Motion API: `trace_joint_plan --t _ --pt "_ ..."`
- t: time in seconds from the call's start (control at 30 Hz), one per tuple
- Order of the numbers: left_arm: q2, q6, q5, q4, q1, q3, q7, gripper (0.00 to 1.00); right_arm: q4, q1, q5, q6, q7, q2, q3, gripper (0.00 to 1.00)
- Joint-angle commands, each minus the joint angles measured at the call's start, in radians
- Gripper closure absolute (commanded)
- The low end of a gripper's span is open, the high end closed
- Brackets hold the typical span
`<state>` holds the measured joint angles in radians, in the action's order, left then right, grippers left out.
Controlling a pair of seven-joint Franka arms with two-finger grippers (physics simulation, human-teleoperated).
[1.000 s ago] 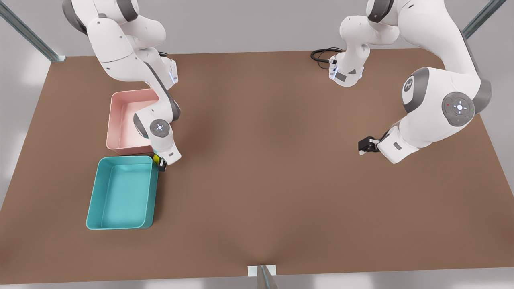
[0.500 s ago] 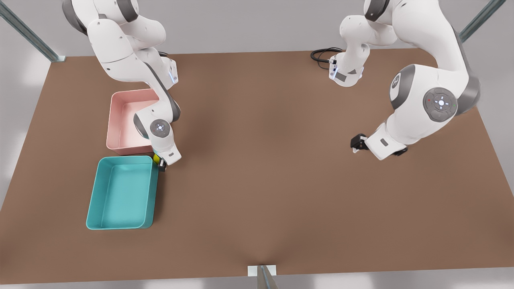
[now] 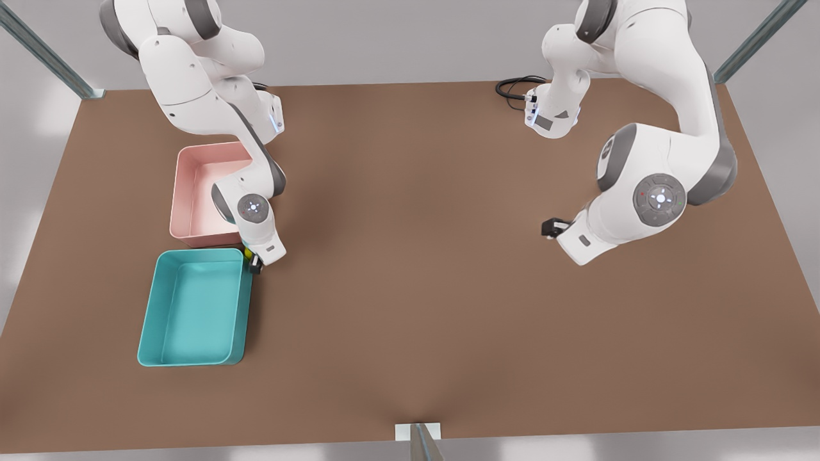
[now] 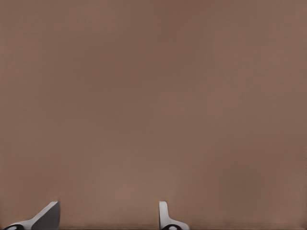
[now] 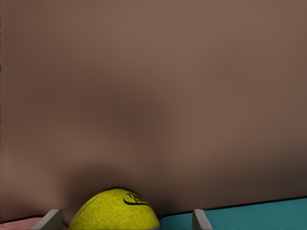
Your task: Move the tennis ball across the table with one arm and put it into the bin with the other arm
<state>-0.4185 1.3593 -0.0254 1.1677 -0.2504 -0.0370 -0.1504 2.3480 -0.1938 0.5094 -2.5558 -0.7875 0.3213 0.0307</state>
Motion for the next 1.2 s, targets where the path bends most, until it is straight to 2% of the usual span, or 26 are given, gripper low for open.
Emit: trace_joint_plan --t 0.0,1.0,1.03,1.1,1.13,1.17 --pt "-0.006 -0.054 -0.022 0.001 0.013 0.0 -0.045 0.0 0.005 0.0 -0.002 0.002 -0.001 -0.001 0.0 0.0" --pt "-0.011 -0.065 -0.019 0.033 0.037 0.0 -0.014 0.0 0.025 0.023 0.006 -0.027 -0.004 0.03 -0.002 0.0" --pt "-0.013 -0.065 -0.019 0.035 0.039 0.0 -0.014 0.0 0.025 0.025 0.006 -0.034 -0.004 0.032 -0.002 0.02" --pt "-0.016 -0.063 -0.024 0.033 0.046 0.0 -0.014 0.0 0.025 0.024 0.006 -0.034 -0.004 0.032 -0.002 0.29" --pt "-0.017 -0.063 -0.025 0.035 0.053 0.0 -0.012 0.0 0.025 0.023 0.006 -0.034 -0.004 0.032 -0.003 0.49" --pt "-0.017 -0.065 -0.024 0.033 0.051 0.0 -0.012 0.0 0.025 0.023 0.006 -0.034 -0.004 0.03 -0.002 0.51"
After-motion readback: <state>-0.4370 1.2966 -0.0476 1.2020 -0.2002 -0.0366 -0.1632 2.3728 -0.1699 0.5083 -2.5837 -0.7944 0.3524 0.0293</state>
